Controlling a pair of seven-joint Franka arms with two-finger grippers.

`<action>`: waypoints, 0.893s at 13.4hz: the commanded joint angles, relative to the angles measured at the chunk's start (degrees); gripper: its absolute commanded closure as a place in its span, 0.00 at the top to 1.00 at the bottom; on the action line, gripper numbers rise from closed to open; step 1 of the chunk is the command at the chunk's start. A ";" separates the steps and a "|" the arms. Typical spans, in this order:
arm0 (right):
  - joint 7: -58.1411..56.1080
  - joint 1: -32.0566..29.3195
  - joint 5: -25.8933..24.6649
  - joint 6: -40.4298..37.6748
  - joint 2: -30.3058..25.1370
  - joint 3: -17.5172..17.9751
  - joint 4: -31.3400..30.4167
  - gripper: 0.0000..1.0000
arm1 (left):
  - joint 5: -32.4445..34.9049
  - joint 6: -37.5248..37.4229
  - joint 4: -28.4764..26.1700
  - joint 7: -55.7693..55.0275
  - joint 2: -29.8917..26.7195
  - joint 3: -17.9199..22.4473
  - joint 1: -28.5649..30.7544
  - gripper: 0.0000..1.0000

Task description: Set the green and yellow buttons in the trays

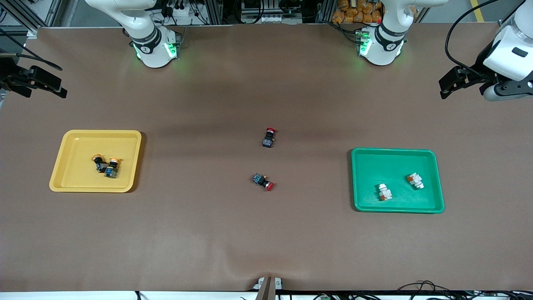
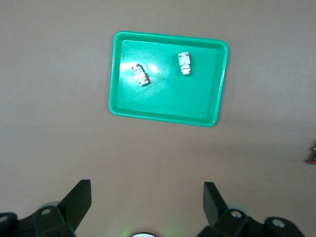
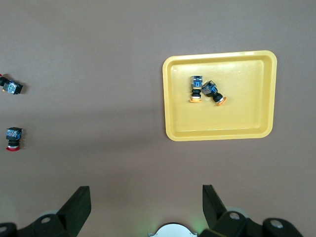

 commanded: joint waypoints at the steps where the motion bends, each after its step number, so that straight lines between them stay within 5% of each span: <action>1: -0.30 -0.97 -0.34 -0.72 0.37 0.65 0.87 1.00 | -2.79 1.61 -1.18 2.40 -1.72 2.89 -0.37 1.00; 12: -0.30 -0.97 -0.34 -0.64 0.38 0.65 0.87 1.00 | -2.80 0.38 2.87 4.17 0.12 4.05 0.51 1.00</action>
